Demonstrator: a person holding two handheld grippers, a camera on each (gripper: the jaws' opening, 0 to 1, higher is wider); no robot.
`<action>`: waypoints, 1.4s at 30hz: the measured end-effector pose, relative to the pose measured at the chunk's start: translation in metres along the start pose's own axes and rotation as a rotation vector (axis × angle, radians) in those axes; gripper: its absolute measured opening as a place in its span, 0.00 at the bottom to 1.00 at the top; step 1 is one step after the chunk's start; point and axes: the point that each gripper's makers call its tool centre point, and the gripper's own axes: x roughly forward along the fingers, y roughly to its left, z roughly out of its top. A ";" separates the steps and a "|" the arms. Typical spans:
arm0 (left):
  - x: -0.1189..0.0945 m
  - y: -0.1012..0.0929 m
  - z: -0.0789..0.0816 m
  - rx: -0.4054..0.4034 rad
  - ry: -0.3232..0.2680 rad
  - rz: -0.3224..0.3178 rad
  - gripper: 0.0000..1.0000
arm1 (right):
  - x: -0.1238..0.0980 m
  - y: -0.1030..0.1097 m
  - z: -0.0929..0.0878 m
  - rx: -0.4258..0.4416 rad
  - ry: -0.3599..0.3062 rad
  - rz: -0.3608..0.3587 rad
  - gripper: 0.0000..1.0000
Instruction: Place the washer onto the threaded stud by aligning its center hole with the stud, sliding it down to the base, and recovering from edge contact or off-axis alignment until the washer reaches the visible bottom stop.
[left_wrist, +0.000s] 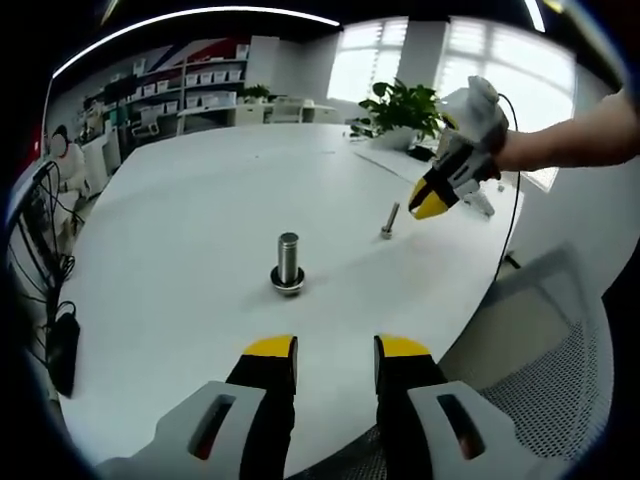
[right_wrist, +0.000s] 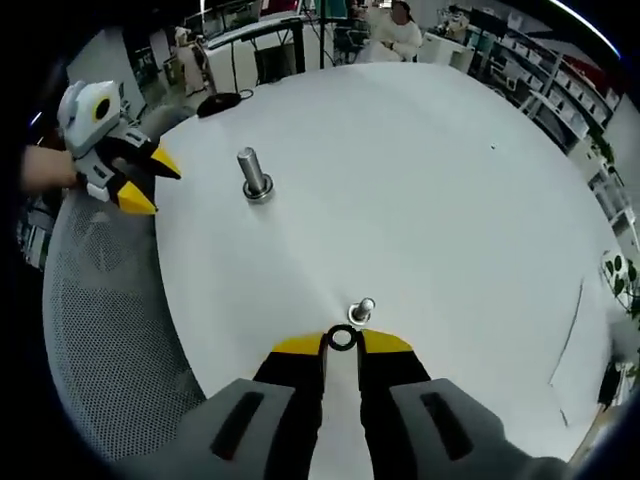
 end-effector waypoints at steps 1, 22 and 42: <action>0.000 0.000 0.000 0.002 0.000 0.000 0.29 | -0.001 -0.001 0.003 -0.006 -0.010 -0.005 0.14; -0.001 0.001 0.001 -0.005 -0.001 0.008 0.29 | 0.007 -0.015 0.014 -0.084 -0.022 -0.044 0.14; -0.001 0.001 0.000 -0.012 0.000 0.008 0.29 | 0.025 -0.018 0.006 -0.086 0.033 -0.017 0.14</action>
